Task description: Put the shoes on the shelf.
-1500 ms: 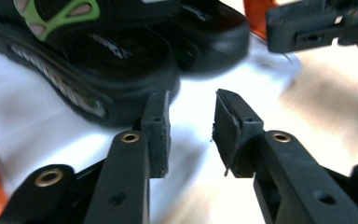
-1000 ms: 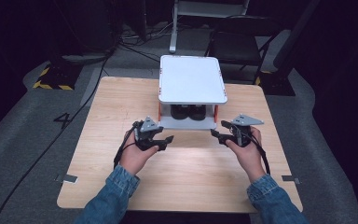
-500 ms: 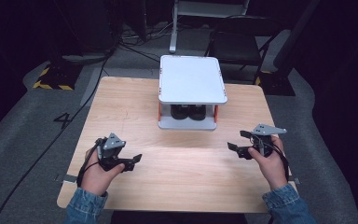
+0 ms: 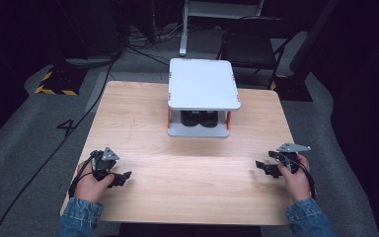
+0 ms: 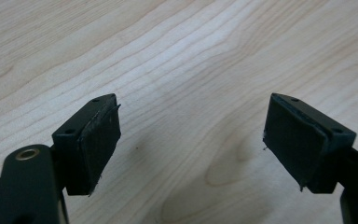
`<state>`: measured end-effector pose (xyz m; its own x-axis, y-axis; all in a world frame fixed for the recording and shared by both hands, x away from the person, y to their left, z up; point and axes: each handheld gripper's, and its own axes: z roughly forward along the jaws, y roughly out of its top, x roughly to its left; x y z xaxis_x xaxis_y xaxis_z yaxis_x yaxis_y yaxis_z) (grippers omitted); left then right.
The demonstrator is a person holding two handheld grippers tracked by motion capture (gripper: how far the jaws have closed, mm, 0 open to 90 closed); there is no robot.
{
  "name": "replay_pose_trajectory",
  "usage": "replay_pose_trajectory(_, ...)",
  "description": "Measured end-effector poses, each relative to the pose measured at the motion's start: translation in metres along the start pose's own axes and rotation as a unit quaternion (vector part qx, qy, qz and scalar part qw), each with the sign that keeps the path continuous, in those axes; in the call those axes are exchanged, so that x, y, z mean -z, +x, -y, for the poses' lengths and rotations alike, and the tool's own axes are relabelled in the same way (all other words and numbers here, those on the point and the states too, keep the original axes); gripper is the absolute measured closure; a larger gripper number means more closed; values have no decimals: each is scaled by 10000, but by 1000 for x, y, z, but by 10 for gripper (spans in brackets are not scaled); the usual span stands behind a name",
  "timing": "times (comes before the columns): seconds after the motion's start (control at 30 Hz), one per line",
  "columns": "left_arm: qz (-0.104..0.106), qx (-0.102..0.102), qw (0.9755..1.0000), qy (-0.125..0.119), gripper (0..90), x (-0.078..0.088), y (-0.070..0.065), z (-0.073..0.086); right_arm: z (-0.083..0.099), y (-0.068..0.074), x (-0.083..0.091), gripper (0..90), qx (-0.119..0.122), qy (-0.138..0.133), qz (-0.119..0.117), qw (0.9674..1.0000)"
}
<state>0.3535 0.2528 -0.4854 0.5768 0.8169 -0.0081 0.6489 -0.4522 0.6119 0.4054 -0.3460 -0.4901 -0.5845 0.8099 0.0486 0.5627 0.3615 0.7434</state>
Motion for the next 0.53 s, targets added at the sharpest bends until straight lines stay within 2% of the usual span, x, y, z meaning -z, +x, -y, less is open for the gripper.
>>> replay_pose_trajectory(0.07, -122, 157, 9997, -129, 188, -5, 3, 2, 3, -1, -5, 204, 75, 120, 41, 9999)
replay_pose_trajectory(0.1, -266, 190, 9993, -183, 185, -8, 6, 4, 4, -2, -8, 199, 113, 189, 91, 9997)
replay_pose_trajectory(0.17, -409, 238, 9984, -319, 165, -13, 10, 6, 6, -3, -13, 162, 150, 85, 262, 9995)
replay_pose_trajectory(0.23, -371, 489, 9967, -540, 152, -17, 14, 9, 6, -4, -14, 153, 147, 53, 260, 9995)
replay_pose_trajectory(0.3, -440, 601, 9958, -524, 137, -17, 15, 9, 6, -4, -15, 145, 146, 65, 270, 9995)
replay_pose_trajectory(0.43, -531, 693, 9951, -473, 83, -20, 15, 8, 6, -3, -15, 134, 119, 77, 292, 9995)
replay_pose_trajectory(0.53, -514, 751, 9948, -448, 54, -21, 15, 7, 5, -3, -16, 131, 103, 78, 300, 9995)
